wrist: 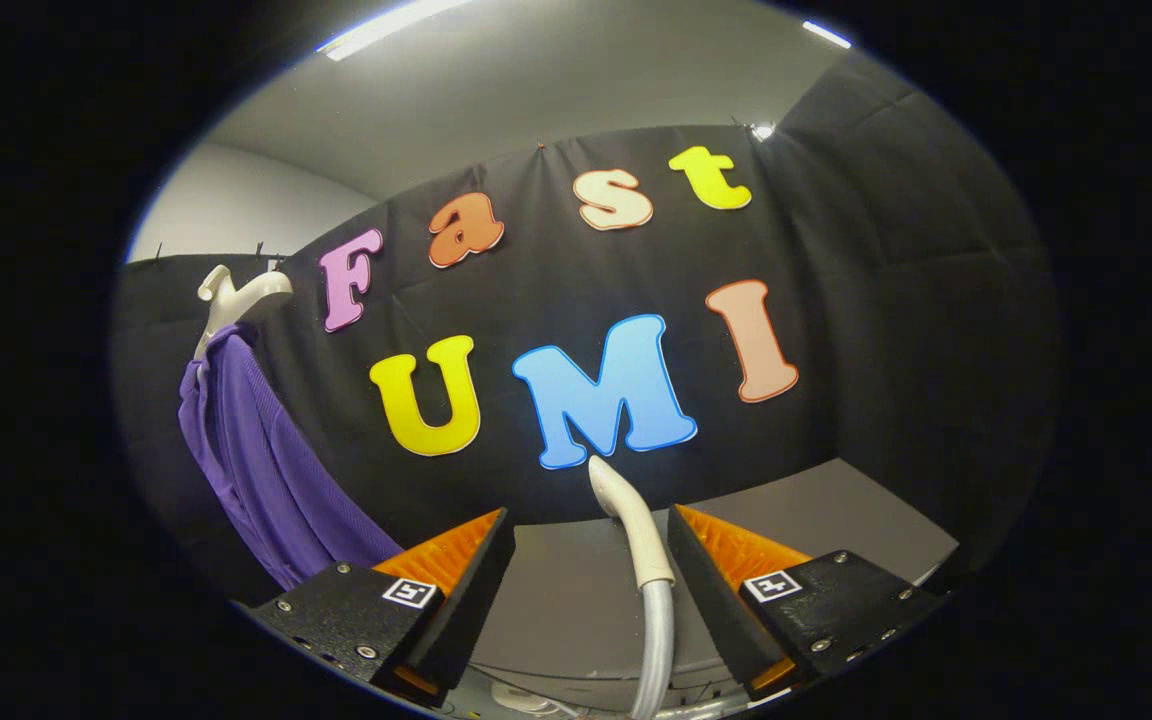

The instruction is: Iron the clothes twice with a garment steamer, once on the left side and once on the right side.

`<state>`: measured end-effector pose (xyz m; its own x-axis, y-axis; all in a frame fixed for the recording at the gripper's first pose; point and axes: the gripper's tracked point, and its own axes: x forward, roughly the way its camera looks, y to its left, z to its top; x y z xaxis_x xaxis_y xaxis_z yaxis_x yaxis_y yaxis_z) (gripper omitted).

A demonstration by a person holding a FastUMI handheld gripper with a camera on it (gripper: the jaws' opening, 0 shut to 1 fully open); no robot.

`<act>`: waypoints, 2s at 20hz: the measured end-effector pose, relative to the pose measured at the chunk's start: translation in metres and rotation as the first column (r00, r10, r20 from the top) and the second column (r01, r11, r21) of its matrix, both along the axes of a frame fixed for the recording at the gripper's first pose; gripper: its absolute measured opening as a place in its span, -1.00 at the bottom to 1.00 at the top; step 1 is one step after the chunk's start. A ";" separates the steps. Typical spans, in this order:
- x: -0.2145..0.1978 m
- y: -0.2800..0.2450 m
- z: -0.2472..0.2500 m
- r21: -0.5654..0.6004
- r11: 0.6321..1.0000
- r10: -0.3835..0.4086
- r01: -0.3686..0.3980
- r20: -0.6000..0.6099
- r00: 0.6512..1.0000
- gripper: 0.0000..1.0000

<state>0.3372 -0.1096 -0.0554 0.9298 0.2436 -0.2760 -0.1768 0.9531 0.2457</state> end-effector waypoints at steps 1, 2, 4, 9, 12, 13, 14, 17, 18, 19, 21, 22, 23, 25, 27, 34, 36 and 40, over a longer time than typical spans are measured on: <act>0.012 0.000 -0.007 0.024 1.000 0.013 -0.013 -0.028 1.000 0.90; 0.021 0.000 -0.014 0.047 0.999 0.024 -0.022 -0.054 0.998 0.90; 0.040 -0.002 -0.027 0.096 0.995 0.047 -0.037 -0.102 0.994 0.90; 0.076 -0.008 -0.062 0.282 0.959 0.093 -0.020 -0.246 0.965 0.90; 0.093 -0.026 -0.088 0.338 0.941 0.084 0.033 -0.326 0.942 0.89; 0.098 -0.027 -0.095 0.366 0.929 0.092 0.045 -0.350 0.932 0.89; 0.099 -0.026 -0.100 0.396 0.916 0.104 0.058 -0.375 0.921 0.89; 0.106 -0.021 -0.120 0.468 0.881 0.159 0.071 -0.434 0.887 0.89; 0.105 -0.020 -0.125 0.488 0.869 0.177 0.075 -0.450 0.875 0.89; 0.104 -0.019 -0.129 0.511 0.856 0.196 0.080 -0.464 0.864 0.89; 0.107 -0.013 -0.141 0.548 0.830 0.226 0.104 -0.501 0.835 0.88; 0.104 -0.010 -0.147 0.557 0.824 0.241 0.107 -0.515 0.823 0.88; 0.104 -0.008 -0.150 0.560 0.822 0.255 0.105 -0.527 0.811 0.88; 0.102 -0.001 -0.153 0.584 0.806 0.292 0.102 -0.541 0.789 0.87; 0.101 0.007 -0.154 0.614 0.783 0.331 0.100 -0.546 0.769 0.85; 0.098 0.016 -0.168 0.644 0.751 0.366 0.146 -0.589 0.720 -0.09; 0.093 0.013 -0.164 0.638 0.759 0.357 0.132 -0.577 0.734 -0.21; 0.095 0.006 -0.156 0.596 0.788 0.270 0.155 -0.561 0.782 -0.36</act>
<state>0.4323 -0.1038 -0.2112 0.5988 0.5956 -0.5355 0.1581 0.5675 0.8080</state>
